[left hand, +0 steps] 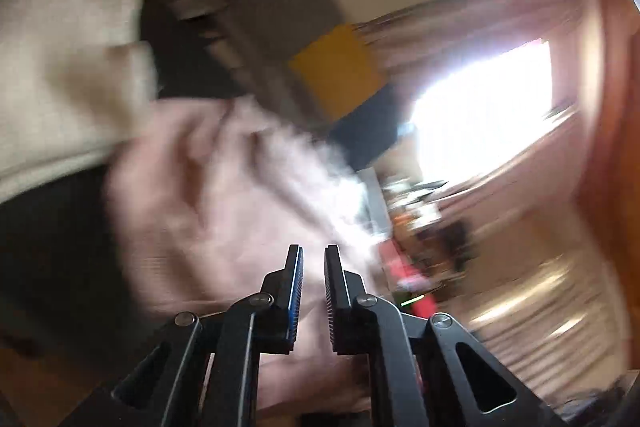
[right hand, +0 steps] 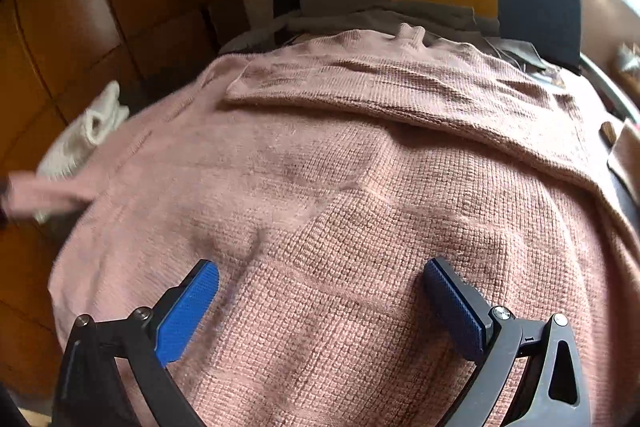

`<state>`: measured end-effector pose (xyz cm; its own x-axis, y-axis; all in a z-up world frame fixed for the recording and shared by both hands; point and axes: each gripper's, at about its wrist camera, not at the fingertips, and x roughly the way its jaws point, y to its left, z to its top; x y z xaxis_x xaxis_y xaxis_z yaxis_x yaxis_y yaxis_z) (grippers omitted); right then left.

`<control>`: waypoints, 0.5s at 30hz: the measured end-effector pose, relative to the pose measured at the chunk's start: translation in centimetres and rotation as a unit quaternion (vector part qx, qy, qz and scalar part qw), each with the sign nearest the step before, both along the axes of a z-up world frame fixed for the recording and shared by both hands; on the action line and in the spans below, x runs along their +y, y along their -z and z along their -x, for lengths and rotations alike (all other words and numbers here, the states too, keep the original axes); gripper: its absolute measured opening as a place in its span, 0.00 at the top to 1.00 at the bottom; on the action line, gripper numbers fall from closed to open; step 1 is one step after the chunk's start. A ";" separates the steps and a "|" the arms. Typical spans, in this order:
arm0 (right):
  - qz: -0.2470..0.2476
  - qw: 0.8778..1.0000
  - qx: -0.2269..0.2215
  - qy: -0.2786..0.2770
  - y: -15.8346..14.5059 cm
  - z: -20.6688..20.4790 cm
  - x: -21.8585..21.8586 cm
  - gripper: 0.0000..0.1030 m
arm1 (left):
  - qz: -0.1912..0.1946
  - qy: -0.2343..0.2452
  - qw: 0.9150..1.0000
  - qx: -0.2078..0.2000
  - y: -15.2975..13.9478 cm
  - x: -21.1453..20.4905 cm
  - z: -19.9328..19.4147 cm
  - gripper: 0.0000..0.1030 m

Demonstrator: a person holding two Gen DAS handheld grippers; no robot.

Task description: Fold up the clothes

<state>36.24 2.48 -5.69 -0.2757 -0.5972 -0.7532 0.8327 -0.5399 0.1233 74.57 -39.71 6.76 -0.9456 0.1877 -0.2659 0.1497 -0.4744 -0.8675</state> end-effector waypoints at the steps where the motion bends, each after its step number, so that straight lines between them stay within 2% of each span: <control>1: -0.006 1.000 0.006 0.000 0.0 -0.2 -0.2 0.00 | -0.004 0.008 1.000 0.019 -1.0 0.1 1.1 0.92; 2: -0.012 1.000 0.011 0.000 0.0 -0.3 -0.3 0.00 | -0.005 0.017 0.999 0.034 -1.9 0.1 2.3 0.92; 3: -0.015 1.000 0.014 -0.001 0.1 -0.4 -0.4 0.00 | 0.010 0.026 0.999 0.030 -3.0 0.4 3.8 0.92; 5: -0.015 1.000 0.016 -0.001 0.0 -0.4 -0.3 0.00 | 0.041 0.043 0.998 0.003 -4.2 1.3 7.2 0.92; 6: -0.012 1.000 0.014 -0.001 0.0 -0.3 -0.2 0.00 | 0.045 0.048 0.998 -0.004 -4.4 1.5 8.6 0.92; 7: -0.005 1.000 0.009 -0.001 0.0 -0.2 0.0 0.00 | 0.055 0.050 0.997 -0.016 -4.6 1.7 9.7 0.88; 8: 0.002 1.000 0.004 -0.001 -0.1 0.0 0.2 0.00 | 0.093 0.040 0.994 -0.047 -4.8 2.1 9.8 0.83; 9: 0.009 1.000 -0.001 -0.001 -0.1 0.1 0.4 0.00 | 0.130 0.030 0.988 -0.078 -5.0 2.4 9.9 0.76; 10: 0.018 1.000 -0.008 -0.001 -0.1 0.3 0.6 0.00 | 0.167 0.021 0.980 -0.109 -5.1 2.8 9.8 0.73; 12: 0.038 0.999 -0.023 -0.001 -0.2 0.7 1.1 0.00 | 0.242 0.021 0.955 -0.172 -4.2 3.8 8.7 0.68; 13: 0.048 0.998 -0.031 0.000 -0.2 0.9 1.3 0.00 | 0.273 0.022 0.940 -0.202 -3.7 4.2 8.1 0.62; 14: 0.059 0.997 -0.039 0.001 -0.2 1.1 1.6 0.00 | 0.281 0.029 0.932 -0.226 -2.5 4.3 7.1 0.58; 15: 0.069 0.996 -0.047 0.001 -0.2 1.3 1.8 0.00 | 0.287 0.035 0.924 -0.252 -1.3 4.4 6.2 0.49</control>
